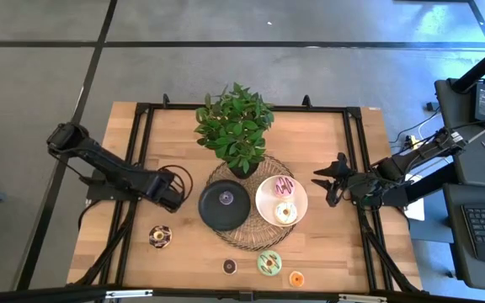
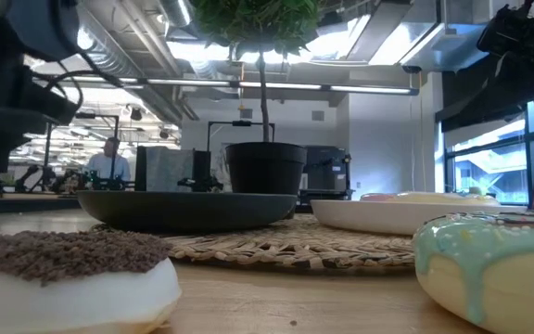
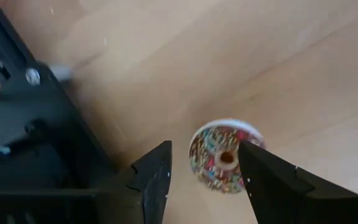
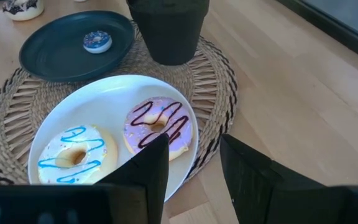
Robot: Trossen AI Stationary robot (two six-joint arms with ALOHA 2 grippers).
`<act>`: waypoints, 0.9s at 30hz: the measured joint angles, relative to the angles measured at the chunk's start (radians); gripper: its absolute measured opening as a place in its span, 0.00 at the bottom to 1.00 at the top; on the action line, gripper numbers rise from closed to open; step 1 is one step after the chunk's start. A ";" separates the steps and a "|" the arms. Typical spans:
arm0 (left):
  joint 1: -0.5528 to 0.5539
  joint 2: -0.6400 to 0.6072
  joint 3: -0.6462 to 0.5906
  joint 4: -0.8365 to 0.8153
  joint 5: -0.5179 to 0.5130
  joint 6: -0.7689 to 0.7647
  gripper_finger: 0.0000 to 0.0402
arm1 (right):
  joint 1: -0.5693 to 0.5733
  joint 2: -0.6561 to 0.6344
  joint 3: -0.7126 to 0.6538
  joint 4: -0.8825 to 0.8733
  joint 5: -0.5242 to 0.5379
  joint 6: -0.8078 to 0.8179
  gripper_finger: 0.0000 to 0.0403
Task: Pick & Place donuts
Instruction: Put the small light brown donut on the black plate
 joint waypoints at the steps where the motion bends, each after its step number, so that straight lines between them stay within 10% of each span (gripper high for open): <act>1: -0.003 0.000 -0.005 0.001 0.005 -0.009 0.45 | 0.000 0.000 0.000 0.003 0.000 0.000 0.36; 27: -0.006 0.000 -0.044 0.066 0.047 0.012 0.31 | 0.000 0.000 0.000 0.005 0.000 0.002 0.36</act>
